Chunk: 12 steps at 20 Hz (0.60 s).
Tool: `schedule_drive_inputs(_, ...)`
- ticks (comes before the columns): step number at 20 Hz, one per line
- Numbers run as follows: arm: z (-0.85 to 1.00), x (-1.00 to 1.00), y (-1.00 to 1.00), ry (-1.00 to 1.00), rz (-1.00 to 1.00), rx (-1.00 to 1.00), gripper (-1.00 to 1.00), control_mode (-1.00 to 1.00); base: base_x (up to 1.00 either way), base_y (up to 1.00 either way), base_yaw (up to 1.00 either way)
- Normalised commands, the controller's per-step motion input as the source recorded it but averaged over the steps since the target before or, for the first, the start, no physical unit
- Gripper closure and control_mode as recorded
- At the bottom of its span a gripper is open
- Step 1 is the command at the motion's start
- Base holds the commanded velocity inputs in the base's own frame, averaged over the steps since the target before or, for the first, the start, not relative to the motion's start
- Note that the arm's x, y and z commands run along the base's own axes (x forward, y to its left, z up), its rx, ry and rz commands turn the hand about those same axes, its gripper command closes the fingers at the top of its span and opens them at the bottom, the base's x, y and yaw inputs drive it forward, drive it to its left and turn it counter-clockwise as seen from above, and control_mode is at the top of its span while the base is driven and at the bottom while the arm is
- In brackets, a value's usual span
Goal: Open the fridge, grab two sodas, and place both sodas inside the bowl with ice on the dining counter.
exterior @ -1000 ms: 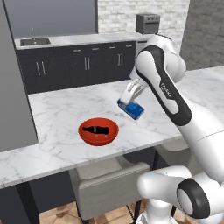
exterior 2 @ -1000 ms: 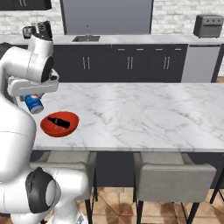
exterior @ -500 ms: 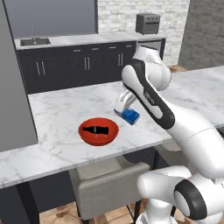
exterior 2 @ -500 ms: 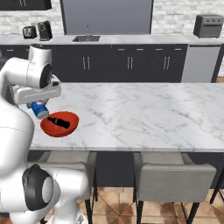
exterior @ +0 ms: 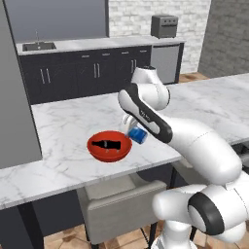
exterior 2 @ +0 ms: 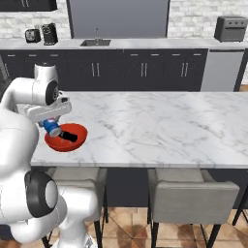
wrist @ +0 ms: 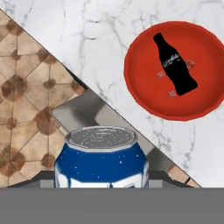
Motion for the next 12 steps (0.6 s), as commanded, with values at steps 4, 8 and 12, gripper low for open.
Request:
schedule_drive_inputs(4,-0.45,0.35,0.12,0.0,-0.01,-0.08,1.0,-1.0,0.0,0.0,0.0)
schedule_drive_inputs(8,-0.37,0.38,0.19,0.0,-0.03,-0.06,1.0,-1.0,0.0,0.0,0.0)
schedule_drive_inputs(12,-0.36,0.38,0.18,0.0,-0.03,-0.05,1.0,-1.0,0.0,0.0,0.0)
